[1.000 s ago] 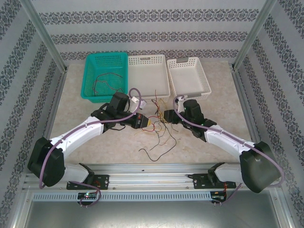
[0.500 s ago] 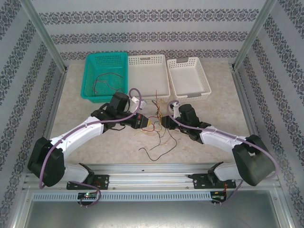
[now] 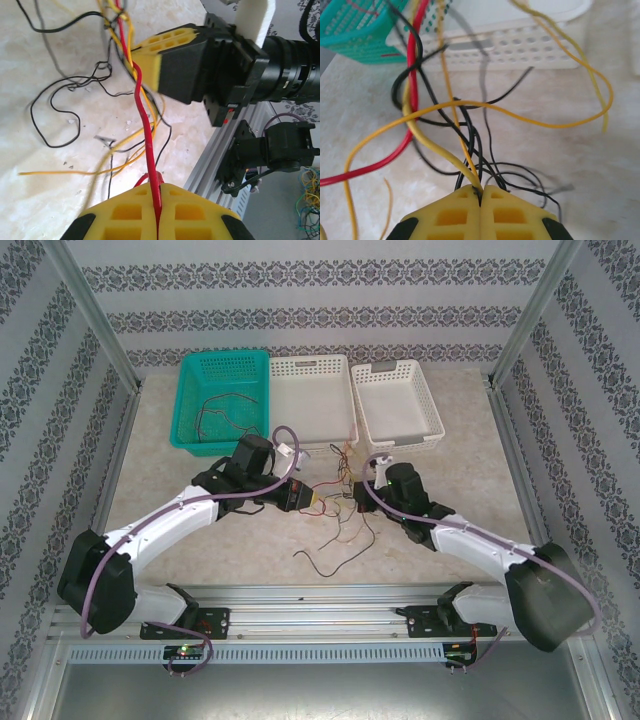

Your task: Untangle the cables

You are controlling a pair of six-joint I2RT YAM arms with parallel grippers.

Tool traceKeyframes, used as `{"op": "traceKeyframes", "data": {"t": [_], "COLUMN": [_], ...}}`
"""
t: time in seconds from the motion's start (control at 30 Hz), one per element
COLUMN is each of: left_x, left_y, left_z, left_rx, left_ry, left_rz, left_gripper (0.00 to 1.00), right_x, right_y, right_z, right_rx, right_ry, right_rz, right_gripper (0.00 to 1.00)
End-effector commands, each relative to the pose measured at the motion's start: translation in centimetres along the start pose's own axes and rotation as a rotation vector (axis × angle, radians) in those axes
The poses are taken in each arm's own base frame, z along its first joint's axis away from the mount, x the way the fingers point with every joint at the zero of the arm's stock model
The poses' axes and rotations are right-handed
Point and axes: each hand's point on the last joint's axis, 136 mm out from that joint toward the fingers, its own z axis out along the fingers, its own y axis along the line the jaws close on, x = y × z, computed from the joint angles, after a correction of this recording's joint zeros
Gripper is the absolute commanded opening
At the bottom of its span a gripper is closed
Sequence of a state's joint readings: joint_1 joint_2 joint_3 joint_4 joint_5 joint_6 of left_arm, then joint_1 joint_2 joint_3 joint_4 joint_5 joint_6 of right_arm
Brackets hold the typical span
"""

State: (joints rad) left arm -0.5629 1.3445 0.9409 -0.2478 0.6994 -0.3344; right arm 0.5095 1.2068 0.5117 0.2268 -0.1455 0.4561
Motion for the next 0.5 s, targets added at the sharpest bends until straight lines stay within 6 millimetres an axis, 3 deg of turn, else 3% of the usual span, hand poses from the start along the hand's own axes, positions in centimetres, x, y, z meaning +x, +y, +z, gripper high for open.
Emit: {"op": "traceKeyframes", "data": {"t": [0.0, 0.17, 0.47], "left_x": [-1.0, -1.4, -2.4], "left_y": [-1.2, -0.3, 2.0], "left_z": [-1.5, -2.4, -5.1], "left_rx": [-0.031, -0.109, -0.311], "left_ry": [-0.034, -0.067, -0.161], "left_rz": [0.073, 0.091, 0.122], "left_gripper": [0.0, 0.0, 0.0], "right_x": [0.7, 1.6, 3.0], "right_y": [-4.4, -8.1, -12.8], "right_z": [-1.2, -2.6, -4.8], "right_rx": [0.15, 0.246, 0.391], "right_ry": [-0.022, -0.024, -0.031], "right_rz": [0.089, 0.187, 0.341], "right_gripper": [0.0, 0.0, 0.0]}}
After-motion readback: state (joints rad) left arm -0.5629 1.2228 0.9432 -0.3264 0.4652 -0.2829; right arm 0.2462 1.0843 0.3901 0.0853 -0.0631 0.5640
